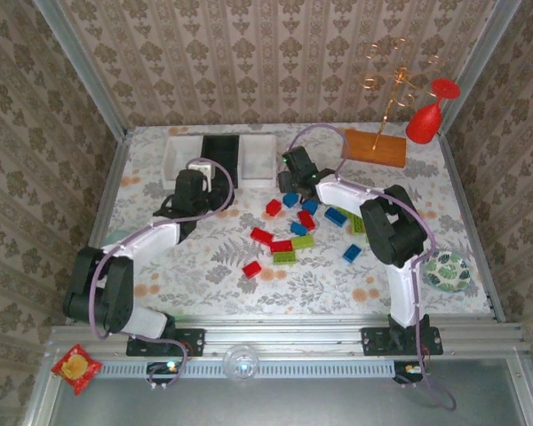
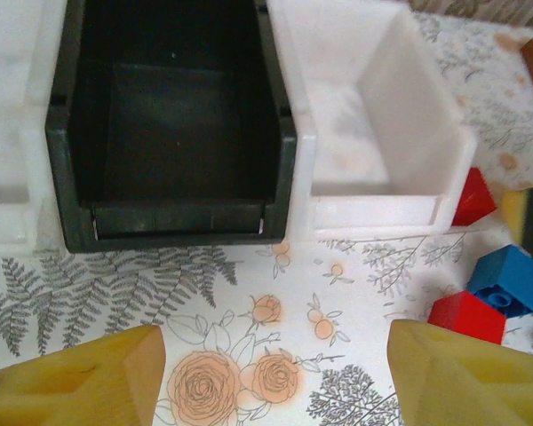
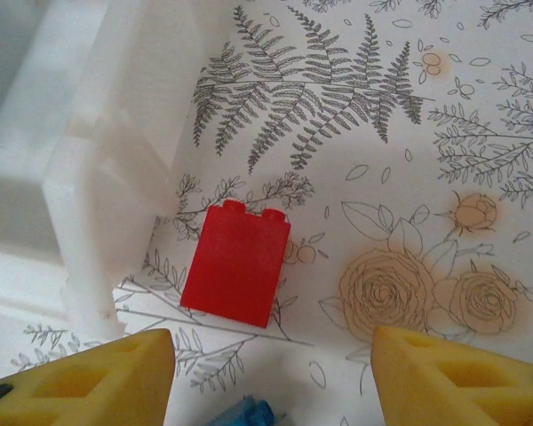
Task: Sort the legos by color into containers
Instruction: Pick up the lego from the top-center of the table.
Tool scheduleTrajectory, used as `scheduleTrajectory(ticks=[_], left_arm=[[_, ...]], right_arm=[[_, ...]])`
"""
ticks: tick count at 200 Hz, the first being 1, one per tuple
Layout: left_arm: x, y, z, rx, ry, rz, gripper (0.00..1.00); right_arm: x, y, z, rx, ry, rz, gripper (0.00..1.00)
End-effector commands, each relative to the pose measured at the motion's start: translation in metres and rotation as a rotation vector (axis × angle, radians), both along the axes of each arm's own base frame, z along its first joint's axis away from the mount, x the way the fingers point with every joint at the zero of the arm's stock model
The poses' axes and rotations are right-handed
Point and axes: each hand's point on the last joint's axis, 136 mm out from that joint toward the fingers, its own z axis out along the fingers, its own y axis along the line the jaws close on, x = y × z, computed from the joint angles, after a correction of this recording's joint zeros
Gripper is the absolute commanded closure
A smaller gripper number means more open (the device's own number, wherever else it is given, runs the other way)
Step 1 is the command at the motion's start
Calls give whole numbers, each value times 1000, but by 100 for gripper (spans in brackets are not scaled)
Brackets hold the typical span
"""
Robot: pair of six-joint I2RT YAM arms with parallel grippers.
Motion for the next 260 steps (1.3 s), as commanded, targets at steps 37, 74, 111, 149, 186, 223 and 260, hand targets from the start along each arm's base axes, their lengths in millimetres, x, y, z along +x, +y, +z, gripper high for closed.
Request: scheduleTrajectory(ticks=[37, 74, 111, 149, 186, 223, 260], left_arm=[[-9, 5, 13, -30, -56, 2, 31], [-17, 10, 15, -21, -68, 7, 31], [-20, 11, 19, -20, -80, 1, 31], [-20, 9, 20, -23, -78, -11, 30], [-19, 7, 17, -29, -72, -18, 30], [-18, 5, 14, -32, -64, -24, 30], [-17, 3, 13, -39, -64, -33, 30]], right_arm=[[11, 3, -17, -10, 55, 19, 42], [13, 4, -24, 26, 98, -1, 44], [11, 7, -33, 58, 149, -28, 44], [14, 8, -38, 102, 182, -45, 41], [17, 12, -28, 215, 167, -48, 40], [24, 13, -27, 242, 173, -45, 37], [25, 9, -36, 169, 224, -44, 33]])
